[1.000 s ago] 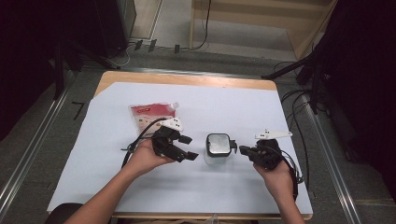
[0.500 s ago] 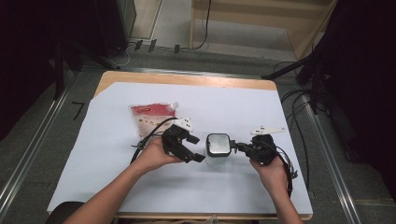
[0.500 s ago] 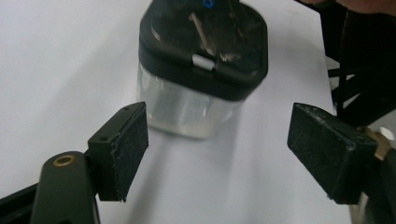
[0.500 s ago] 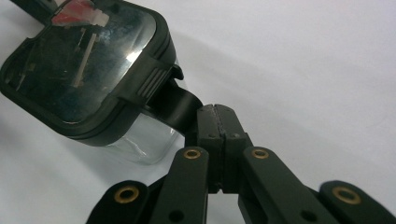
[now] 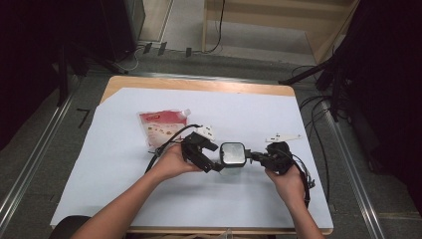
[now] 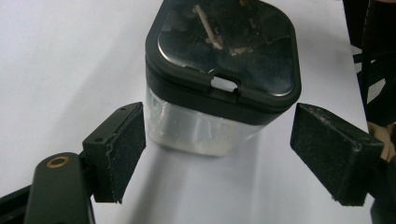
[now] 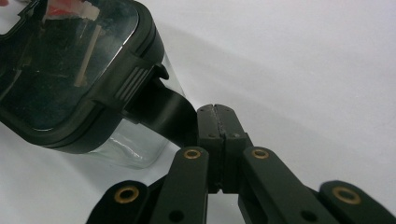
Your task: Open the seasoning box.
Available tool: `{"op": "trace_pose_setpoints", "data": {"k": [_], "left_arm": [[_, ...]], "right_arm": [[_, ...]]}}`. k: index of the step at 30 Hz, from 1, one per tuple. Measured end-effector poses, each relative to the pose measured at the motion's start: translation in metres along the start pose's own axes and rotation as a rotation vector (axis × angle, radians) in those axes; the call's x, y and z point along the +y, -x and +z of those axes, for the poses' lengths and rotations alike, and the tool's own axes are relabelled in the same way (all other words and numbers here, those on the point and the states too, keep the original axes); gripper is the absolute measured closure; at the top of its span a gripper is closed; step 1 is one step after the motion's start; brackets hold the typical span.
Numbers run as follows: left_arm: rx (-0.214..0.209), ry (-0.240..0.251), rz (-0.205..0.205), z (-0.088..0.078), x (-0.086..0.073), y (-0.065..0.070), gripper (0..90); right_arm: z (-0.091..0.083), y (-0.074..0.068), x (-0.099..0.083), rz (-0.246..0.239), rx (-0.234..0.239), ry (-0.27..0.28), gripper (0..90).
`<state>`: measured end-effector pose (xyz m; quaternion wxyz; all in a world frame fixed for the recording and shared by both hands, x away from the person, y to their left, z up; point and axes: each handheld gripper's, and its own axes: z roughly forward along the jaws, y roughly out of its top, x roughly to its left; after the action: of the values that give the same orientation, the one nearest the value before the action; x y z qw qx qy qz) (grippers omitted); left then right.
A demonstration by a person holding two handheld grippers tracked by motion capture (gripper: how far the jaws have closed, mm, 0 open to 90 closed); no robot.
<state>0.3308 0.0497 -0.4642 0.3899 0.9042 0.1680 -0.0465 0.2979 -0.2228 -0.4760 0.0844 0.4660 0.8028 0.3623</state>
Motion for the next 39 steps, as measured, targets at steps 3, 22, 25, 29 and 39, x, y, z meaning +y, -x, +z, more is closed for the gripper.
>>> {"op": "trace_pose_setpoints", "data": {"k": [3,22,25,29,39], "left_arm": [[0.007,-0.012,0.020,0.005,0.001,0.001,20.1],[0.083,-0.002,0.122,0.019,0.011,0.010,16.4],[0.077,-0.007,0.118,0.016,0.011,0.010,16.4],[0.079,-0.012,0.121,0.016,0.012,0.011,16.4],[0.079,-0.014,0.127,0.013,0.015,0.012,16.3]], "right_arm": [[0.000,-0.001,-0.001,-0.005,-0.005,0.004,90.0],[-0.001,-0.001,-0.005,0.020,0.004,0.027,90.0],[-0.001,-0.003,-0.005,0.014,0.002,0.026,90.0],[-0.002,-0.004,-0.005,0.013,0.000,0.024,90.0],[-0.002,-0.005,-0.006,0.016,0.005,0.027,90.0]]}}
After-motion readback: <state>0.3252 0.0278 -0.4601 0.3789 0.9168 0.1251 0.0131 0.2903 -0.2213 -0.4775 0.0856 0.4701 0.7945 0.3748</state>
